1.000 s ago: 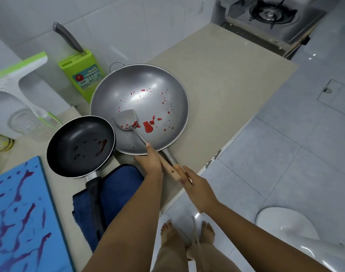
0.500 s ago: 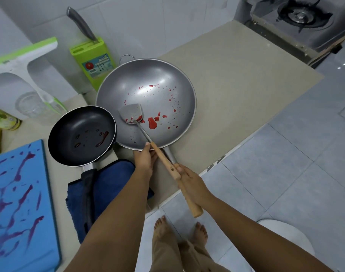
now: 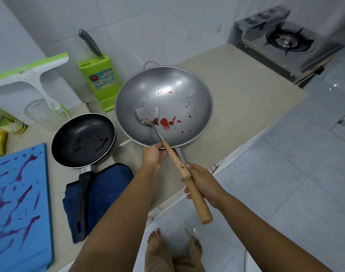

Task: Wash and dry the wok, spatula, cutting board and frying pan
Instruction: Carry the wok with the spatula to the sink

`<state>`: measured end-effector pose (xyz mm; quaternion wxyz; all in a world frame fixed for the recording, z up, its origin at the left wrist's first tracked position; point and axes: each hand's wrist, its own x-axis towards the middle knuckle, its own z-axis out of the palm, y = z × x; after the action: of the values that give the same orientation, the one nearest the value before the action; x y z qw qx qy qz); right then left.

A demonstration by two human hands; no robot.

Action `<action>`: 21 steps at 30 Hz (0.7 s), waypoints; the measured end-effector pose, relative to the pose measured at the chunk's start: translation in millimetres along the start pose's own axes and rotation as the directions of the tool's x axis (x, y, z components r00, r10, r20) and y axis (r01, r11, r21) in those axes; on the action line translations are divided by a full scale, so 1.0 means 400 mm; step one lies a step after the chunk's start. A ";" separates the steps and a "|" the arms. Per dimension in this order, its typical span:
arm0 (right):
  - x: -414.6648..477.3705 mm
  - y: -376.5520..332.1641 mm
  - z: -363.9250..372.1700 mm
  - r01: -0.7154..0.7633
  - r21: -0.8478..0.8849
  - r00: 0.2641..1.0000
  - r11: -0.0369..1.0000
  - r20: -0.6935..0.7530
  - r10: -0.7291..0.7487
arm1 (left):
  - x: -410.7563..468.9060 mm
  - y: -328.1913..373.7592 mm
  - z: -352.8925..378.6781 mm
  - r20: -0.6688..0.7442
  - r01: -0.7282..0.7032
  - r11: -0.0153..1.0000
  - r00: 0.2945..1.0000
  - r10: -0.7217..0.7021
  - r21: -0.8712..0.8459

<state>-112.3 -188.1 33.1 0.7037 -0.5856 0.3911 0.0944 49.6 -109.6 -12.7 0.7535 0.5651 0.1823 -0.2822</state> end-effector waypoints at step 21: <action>-0.435 -0.108 0.259 0.309 0.065 0.888 0.949 0.337 -0.312 | -0.457 0.312 -0.285 0.011 -0.283 0.953 0.958 0.286 -0.111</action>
<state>-158.8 -51.1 181.5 0.7699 -0.6116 0.1643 0.0794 -8.3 64.8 155.6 0.8181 0.5400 0.1039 -0.1681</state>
